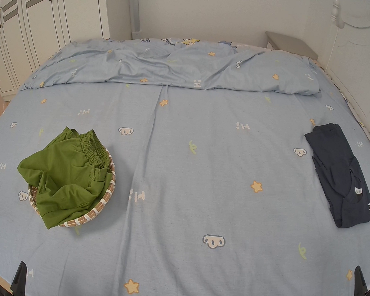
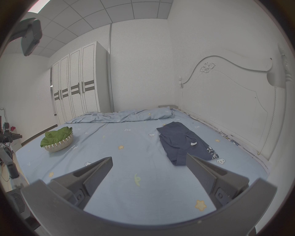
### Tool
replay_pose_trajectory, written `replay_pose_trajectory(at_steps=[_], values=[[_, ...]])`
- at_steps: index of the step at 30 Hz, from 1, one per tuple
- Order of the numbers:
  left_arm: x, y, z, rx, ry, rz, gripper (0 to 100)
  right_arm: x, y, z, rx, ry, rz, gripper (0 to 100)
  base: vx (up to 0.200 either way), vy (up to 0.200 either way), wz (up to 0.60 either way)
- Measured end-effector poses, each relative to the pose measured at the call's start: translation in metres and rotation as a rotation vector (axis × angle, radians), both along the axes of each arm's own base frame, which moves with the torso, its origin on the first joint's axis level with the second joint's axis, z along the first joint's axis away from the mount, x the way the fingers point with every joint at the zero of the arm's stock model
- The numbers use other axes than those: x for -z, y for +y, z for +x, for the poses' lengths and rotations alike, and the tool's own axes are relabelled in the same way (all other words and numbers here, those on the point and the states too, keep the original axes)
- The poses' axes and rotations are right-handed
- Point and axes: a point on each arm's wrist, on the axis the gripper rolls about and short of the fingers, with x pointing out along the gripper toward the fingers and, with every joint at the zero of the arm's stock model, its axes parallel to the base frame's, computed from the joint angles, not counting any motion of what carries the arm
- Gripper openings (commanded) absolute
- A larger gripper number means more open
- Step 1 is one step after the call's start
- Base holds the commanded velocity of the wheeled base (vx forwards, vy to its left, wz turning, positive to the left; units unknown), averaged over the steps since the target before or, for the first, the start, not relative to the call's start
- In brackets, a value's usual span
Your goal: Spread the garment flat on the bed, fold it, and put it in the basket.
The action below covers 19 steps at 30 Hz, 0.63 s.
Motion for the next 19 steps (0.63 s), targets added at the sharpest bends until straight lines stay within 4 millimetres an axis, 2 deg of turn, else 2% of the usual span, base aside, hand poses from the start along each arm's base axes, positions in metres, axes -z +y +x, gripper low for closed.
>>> replay_pose_trajectory(at_steps=[19], values=[[0.0000, 0.0000, 0.0000, 0.000, 0.000, 0.000, 100, -0.0001, 0.0000, 0.0000, 0.000, -0.001, 0.005, 100, 0.000, 0.000, 0.00]])
